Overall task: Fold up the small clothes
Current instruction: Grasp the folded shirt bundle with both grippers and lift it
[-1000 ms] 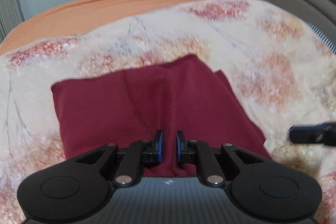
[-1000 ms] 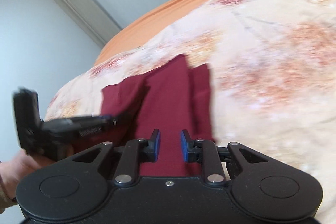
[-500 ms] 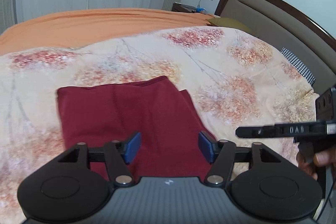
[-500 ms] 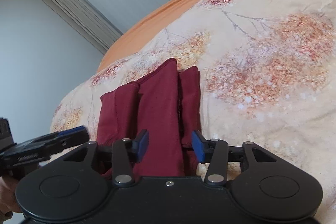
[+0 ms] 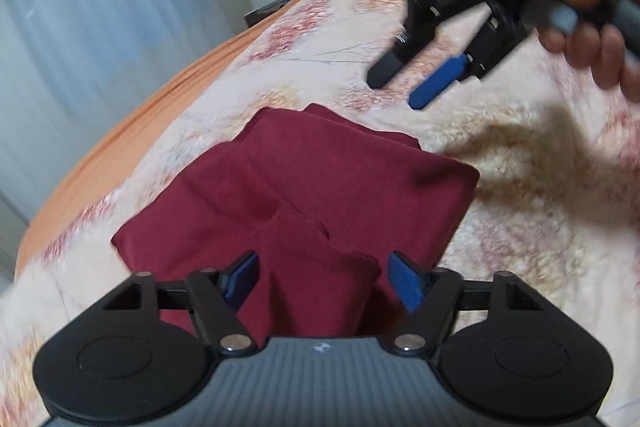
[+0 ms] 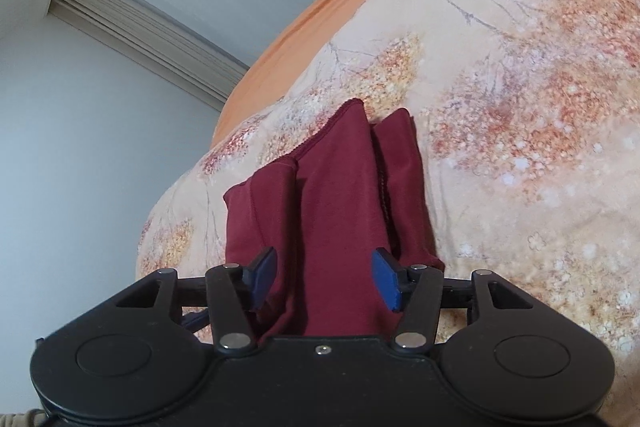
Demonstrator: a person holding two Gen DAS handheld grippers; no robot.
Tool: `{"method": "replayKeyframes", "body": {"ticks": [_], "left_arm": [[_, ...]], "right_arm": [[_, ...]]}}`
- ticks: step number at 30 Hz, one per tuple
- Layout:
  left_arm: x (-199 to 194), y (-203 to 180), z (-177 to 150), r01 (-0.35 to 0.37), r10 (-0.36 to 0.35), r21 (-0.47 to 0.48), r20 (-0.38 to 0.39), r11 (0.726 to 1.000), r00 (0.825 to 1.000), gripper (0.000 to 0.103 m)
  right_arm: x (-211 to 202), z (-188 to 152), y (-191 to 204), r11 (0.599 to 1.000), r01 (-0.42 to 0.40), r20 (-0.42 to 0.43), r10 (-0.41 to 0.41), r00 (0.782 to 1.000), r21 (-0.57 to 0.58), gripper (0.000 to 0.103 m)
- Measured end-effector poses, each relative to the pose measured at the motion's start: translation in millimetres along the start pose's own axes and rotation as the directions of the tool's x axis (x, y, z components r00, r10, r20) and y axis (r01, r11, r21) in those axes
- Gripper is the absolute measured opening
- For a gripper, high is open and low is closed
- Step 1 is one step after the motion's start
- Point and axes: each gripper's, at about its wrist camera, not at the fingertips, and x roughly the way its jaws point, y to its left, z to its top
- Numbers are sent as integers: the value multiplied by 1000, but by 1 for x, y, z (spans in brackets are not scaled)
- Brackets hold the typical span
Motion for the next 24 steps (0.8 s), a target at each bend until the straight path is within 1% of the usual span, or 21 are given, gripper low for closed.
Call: {"method": "replayKeyframes", "body": {"ticks": [1, 2, 3, 4, 5, 6, 7, 8, 11, 12, 13, 14, 15, 17, 19, 21, 22, 23, 24], "left_arm": [[3, 3, 0, 20, -20, -6, -6, 1000, 1000, 29], [6, 14, 0, 50, -51, -68, -18, 996, 999, 18], [5, 29, 0, 93, -96, -180, -4, 979, 995, 17], [1, 49, -1, 131, -130, -319, 25, 939, 991, 17], [-4, 67, -4, 155, -143, -442, 60, 883, 988, 17], [-10, 83, -9, 177, -149, -543, 95, 821, 984, 17], [-15, 96, -14, 199, -151, -617, 129, 761, 980, 17], [-21, 106, -21, 213, -147, -667, 156, 713, 977, 17], [-38, 122, -36, 239, -125, -744, 207, 624, 970, 17], [-44, 124, -40, 244, -115, -761, 220, 601, 969, 17], [-48, 127, -43, 247, -107, -770, 228, 589, 968, 17], [-53, 127, -46, 245, -102, -771, 230, 587, 968, 17], [-56, 126, -48, 237, -98, -768, 224, 595, 970, 17], [-58, 125, -48, 233, -103, -758, 216, 609, 971, 17], [-58, 125, -50, 239, -114, -758, 215, 607, 970, 17], [-57, 123, -51, 241, -119, -756, 214, 609, 970, 17], [-57, 122, -51, 240, -120, -755, 212, 610, 970, 17], [-56, 122, -50, 241, -121, -753, 212, 612, 970, 16], [-54, 121, -48, 245, -126, -749, 213, 616, 969, 17]], "right_arm": [[1, 2, 1, 1000, -8, -5, 8, 1000, 4, 58], [3, 4, 2, 1000, -21, -12, 22, 1000, 14, 59], [5, 7, 3, 999, -39, -21, 40, 999, 26, 60], [9, 12, 4, 997, -63, -32, 64, 997, 42, 61], [13, 16, 4, 994, -88, -45, 91, 995, 61, 63], [20, 22, 5, 989, -120, -61, 126, 990, 90, 64], [29, 28, 6, 981, -149, -77, 159, 984, 122, 64], [38, 34, 6, 974, -171, -90, 185, 979, 151, 65], [76, 48, 10, 952, -198, -138, 234, 962, 232, 65], [89, 50, 11, 944, -204, -147, 247, 958, 260, 65], [102, 52, 12, 933, -205, -159, 259, 953, 295, 65], [113, 52, 13, 925, -204, -172, 269, 948, 321, 65], [124, 53, 16, 919, -203, -182, 276, 944, 339, 65], [142, 55, 24, 922, -186, -207, 266, 942, 339, 65], [155, 58, 30, 922, -181, -213, 264, 941, 342, 64], [163, 61, 37, 939, -157, -227, 232, 946, 306, 51], [166, 63, 40, 950, -147, -236, 216, 947, 276, 25], [168, 66, 43, 960, -138, -244, 198, 949, 244, 11], [167, 69, 45, 970, -133, -244, 182, 953, 206, 11]]}}
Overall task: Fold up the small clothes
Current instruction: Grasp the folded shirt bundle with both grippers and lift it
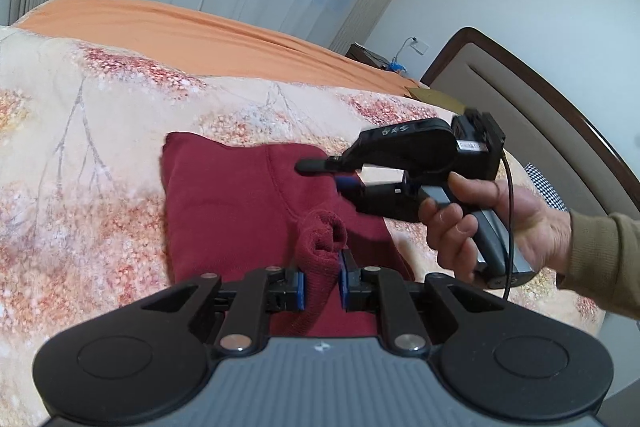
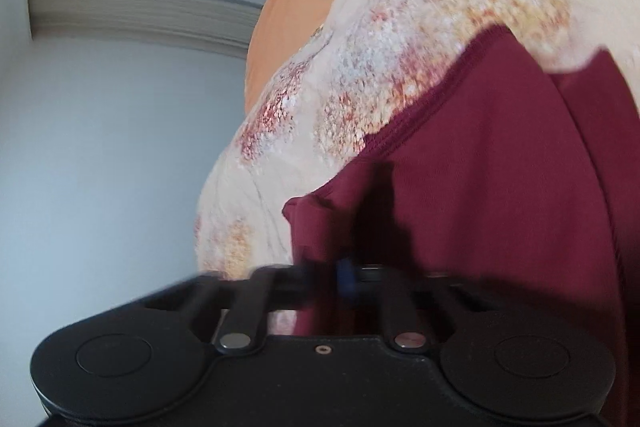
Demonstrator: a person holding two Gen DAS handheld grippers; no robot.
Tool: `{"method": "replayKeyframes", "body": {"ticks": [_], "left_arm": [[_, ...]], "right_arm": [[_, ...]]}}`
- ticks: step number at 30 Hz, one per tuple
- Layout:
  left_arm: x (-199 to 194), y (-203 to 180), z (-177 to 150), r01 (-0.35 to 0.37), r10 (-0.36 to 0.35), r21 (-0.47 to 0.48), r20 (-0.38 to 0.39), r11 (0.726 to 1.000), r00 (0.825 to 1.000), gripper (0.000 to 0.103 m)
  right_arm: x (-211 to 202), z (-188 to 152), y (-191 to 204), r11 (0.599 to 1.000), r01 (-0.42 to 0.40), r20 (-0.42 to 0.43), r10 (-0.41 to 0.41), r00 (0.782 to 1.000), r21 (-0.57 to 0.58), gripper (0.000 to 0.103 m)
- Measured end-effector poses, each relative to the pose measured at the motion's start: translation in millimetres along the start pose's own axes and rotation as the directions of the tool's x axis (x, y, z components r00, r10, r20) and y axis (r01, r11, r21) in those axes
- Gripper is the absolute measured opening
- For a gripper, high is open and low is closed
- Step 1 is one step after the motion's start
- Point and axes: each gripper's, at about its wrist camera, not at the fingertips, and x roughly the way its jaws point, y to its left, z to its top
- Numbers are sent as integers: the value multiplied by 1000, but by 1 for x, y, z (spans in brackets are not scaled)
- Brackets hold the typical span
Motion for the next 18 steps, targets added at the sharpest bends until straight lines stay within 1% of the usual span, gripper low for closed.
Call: {"method": "replayKeyframes", "body": {"ticks": [3, 5, 6, 9, 12, 15, 18], "left_arm": [[12, -18, 4, 34, -34, 59, -13, 998, 999, 16], [25, -36, 6, 69, -65, 116, -32, 991, 997, 17], [33, -46, 6, 82, -77, 145, -43, 986, 996, 17], [59, -72, 1, 114, -100, 210, -75, 971, 992, 17], [83, -89, -3, 133, -111, 243, -103, 961, 988, 17], [105, -99, -11, 134, -99, 265, -144, 955, 985, 17], [121, -106, -21, 133, -82, 287, -181, 949, 980, 17]], "right_arm": [[-15, 6, 12, 990, 33, 14, -31, 999, -135, 10], [-29, 12, 19, 973, 62, 21, -59, 998, -222, 10], [-34, 16, 20, 967, 68, 23, -65, 998, -247, 10], [-53, 28, 15, 958, 94, 32, -88, 996, -272, 10], [-71, 34, 3, 954, 120, 39, -113, 993, -276, 10], [-83, 36, -13, 951, 153, 41, -147, 988, -269, 10], [-89, 36, -34, 957, 165, 44, -159, 986, -239, 10]]}}
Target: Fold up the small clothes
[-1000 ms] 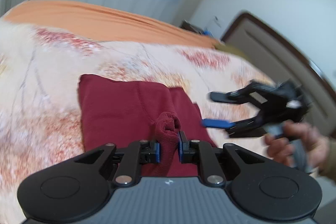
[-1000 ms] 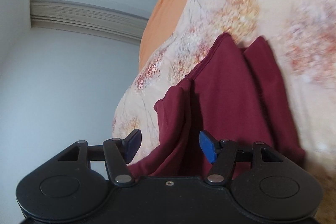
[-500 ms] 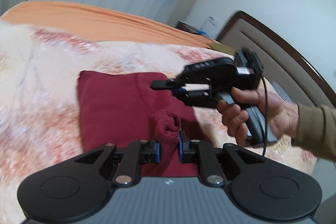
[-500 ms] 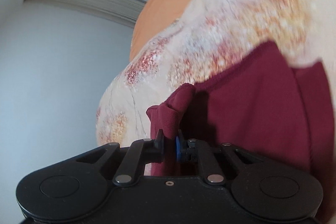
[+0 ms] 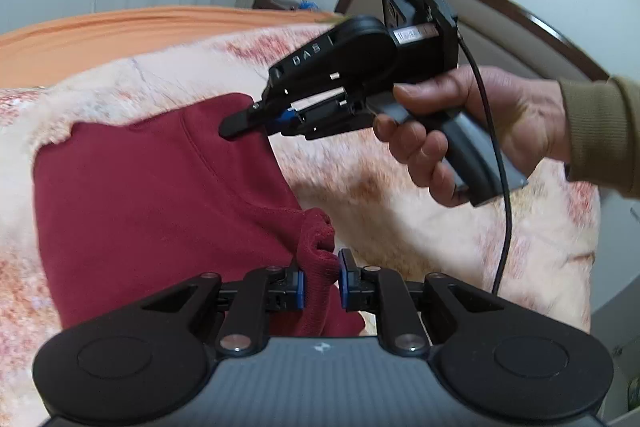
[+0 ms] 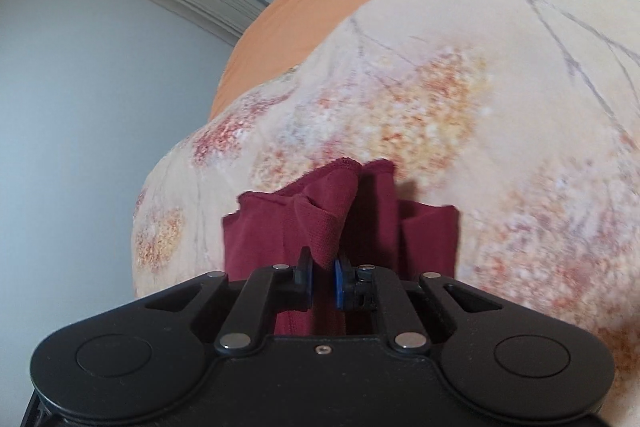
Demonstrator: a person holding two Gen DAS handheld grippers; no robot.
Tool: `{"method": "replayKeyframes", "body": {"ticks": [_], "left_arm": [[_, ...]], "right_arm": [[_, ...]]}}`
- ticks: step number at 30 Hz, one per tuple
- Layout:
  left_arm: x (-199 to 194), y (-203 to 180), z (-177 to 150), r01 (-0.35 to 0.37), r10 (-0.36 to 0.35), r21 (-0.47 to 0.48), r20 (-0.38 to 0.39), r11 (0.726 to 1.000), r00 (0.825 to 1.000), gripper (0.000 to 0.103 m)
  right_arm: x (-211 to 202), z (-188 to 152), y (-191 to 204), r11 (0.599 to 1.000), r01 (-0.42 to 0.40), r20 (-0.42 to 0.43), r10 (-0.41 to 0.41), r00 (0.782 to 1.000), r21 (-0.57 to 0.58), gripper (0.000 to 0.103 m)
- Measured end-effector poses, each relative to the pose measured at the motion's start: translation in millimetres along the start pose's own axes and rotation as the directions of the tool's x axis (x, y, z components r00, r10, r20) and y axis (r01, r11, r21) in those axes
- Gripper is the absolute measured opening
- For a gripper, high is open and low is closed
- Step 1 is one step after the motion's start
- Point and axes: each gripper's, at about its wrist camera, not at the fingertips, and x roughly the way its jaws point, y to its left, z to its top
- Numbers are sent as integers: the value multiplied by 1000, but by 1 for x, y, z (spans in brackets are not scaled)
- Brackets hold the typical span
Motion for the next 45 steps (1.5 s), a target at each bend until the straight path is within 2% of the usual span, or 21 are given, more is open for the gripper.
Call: {"method": "replayKeyframes", "body": {"ticks": [4, 8, 10, 12, 13, 16, 20, 23, 26, 28, 30, 32, 36, 38, 45], "left_arm": [[20, -6, -4, -23, 24, 39, -43, 999, 999, 17], [27, -11, -7, -46, 49, 65, -52, 997, 997, 19], [32, -18, -8, -55, 61, 87, -63, 995, 996, 24], [36, -21, -10, -56, 64, 98, -76, 994, 995, 38], [37, -23, -11, -51, 59, 98, -80, 994, 995, 42], [34, -26, -11, -10, 15, 61, -82, 998, 997, 52], [27, -11, -10, 99, -107, -99, -82, 990, 991, 56], [30, 4, -13, 159, -184, -236, -87, 959, 979, 57], [37, 30, -17, 216, -266, -431, -58, 876, 962, 59], [35, 41, -16, 222, -266, -486, -24, 845, 964, 59], [29, 48, -11, 197, -231, -485, -9, 852, 973, 62], [25, 51, -5, 154, -182, -464, -18, 872, 983, 63], [25, 60, 3, 86, -123, -427, -58, 900, 991, 63], [24, 64, 5, 66, -99, -410, -59, 910, 993, 63], [21, 87, 16, 17, -35, -412, -38, 911, 999, 65]], "right_arm": [[4, -5, -14, 1000, 11, 5, -11, 1000, 21, 10], [9, -3, -12, 1000, 0, 12, 0, 1000, 5, 11], [13, -2, -12, 1000, 17, 1, -17, 1000, -11, 11], [16, -2, -17, 1000, 27, -12, -27, 1000, -7, 12], [16, -3, -20, 1000, 30, -14, -30, 999, -4, 13], [13, -3, -21, 1000, 24, -15, -24, 1000, -9, 14], [11, -2, -20, 999, 31, -21, -32, 999, -35, 15], [10, -1, -22, 999, 28, -18, -29, 999, -31, 20], [6, -2, -24, 999, 33, -15, -34, 999, -28, 23], [5, -2, -24, 999, 35, -17, -35, 999, -29, 25], [4, -2, -24, 999, 34, -12, -34, 999, -30, 25], [2, -1, -24, 999, 34, -3, -34, 999, -26, 25], [-3, -1, -22, 999, 36, 16, -36, 999, -16, 25], [-7, -2, -20, 999, 34, 29, -34, 999, -13, 30], [-40, -18, -16, 1000, -11, 105, 9, 994, 12, 36]]}}
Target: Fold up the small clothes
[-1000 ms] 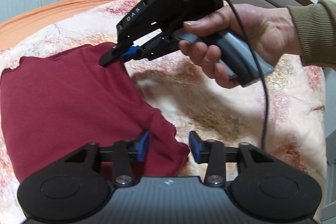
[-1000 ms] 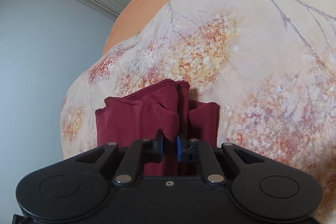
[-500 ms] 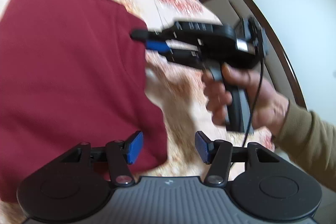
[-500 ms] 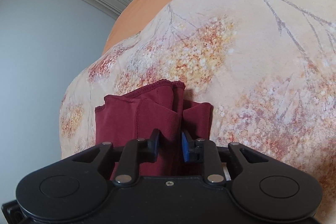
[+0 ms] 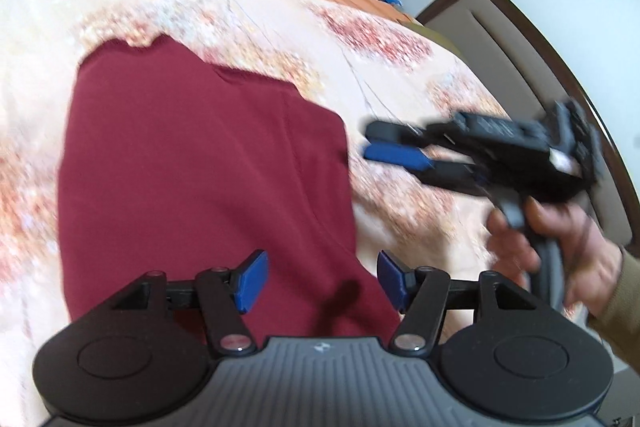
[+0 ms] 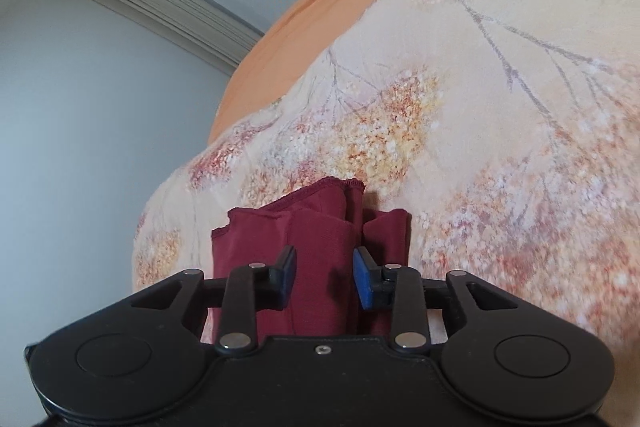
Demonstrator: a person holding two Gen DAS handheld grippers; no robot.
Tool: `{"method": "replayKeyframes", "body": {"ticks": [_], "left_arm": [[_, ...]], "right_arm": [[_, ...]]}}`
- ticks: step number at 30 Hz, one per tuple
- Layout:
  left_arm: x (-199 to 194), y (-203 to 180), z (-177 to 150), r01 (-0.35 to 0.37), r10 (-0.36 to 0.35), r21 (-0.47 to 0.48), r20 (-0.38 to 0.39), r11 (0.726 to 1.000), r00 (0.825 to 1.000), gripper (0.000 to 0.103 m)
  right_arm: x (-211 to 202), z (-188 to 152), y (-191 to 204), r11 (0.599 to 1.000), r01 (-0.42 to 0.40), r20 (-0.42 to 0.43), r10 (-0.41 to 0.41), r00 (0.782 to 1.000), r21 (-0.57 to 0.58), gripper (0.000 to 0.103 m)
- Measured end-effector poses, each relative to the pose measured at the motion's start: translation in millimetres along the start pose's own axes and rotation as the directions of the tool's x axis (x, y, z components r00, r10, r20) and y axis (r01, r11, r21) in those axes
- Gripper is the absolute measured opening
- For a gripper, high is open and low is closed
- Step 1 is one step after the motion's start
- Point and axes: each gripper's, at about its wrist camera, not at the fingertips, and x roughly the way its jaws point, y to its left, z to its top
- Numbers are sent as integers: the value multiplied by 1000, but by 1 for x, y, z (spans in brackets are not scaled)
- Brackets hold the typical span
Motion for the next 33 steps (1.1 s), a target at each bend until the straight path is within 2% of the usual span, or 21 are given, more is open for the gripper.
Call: {"method": "replayKeyframes", "body": {"ticks": [5, 9, 15, 17, 19, 22, 27, 28, 30, 33], "left_arm": [[-2, 11, 16, -28, 28, 1, 22, 1000, 999, 66], [-1, 20, 27, -47, 48, -7, 36, 999, 998, 67], [0, 30, 33, -68, 69, -13, 39, 998, 997, 67], [4, 30, 37, -74, 74, -7, 34, 997, 997, 67], [5, 29, 38, -80, 80, 4, 28, 997, 996, 68], [8, 28, 37, -88, 88, 18, 21, 996, 996, 68], [9, 30, 37, -108, 107, 25, 23, 994, 994, 68], [9, 30, 38, -115, 115, 22, 26, 993, 993, 67], [6, 31, 38, -136, 136, 15, 42, 991, 990, 66], [-8, 29, 41, -176, 173, 25, 93, 984, 981, 67]], "right_arm": [[-29, -27, -1, 999, -35, 15, 35, 999, 26, 44], [-42, -55, 5, 995, -90, -21, 91, 996, 40, 50], [-19, -81, 27, 971, -235, -121, 237, 964, 34, 60], [-11, -87, 30, 968, -250, -151, 253, 956, 37, 62], [-4, -94, 28, 973, -230, -184, 231, 955, 25, 62], [1, -105, 17, 987, -159, -227, 157, 961, 11, 60], [-14, -109, 4, 992, -123, -206, 125, 971, 24, 59], [-17, -109, 3, 993, -117, -200, 120, 972, 25, 60], [-22, -108, 2, 996, -92, -191, 94, 977, 23, 70], [-33, -108, 0, 997, -70, -184, 72, 980, 19, 72]]}}
